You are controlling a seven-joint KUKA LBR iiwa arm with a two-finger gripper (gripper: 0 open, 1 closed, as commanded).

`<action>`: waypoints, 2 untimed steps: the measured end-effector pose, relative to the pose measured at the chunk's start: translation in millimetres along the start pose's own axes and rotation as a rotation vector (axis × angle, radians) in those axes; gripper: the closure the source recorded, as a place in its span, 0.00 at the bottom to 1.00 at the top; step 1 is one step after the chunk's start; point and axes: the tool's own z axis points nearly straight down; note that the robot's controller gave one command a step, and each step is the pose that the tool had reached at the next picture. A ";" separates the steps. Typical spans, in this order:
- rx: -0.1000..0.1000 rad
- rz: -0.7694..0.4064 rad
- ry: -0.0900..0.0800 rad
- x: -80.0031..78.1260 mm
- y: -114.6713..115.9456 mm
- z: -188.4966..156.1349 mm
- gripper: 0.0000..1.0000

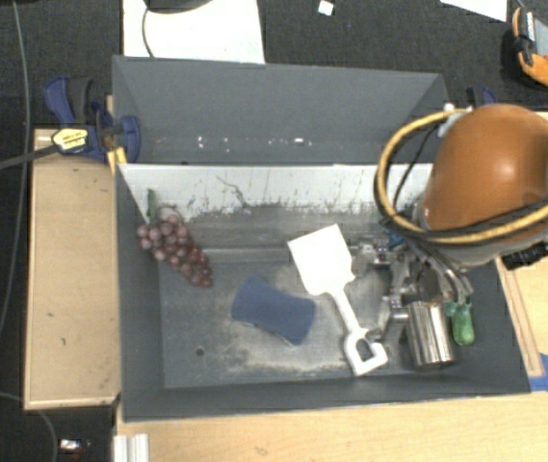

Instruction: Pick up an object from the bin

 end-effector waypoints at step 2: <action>0.002 -0.579 -0.005 -14.8 -45.5 85.3 0.00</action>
Offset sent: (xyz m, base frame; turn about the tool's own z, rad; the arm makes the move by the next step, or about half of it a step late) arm 0.0150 -0.0449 -0.0849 -0.5821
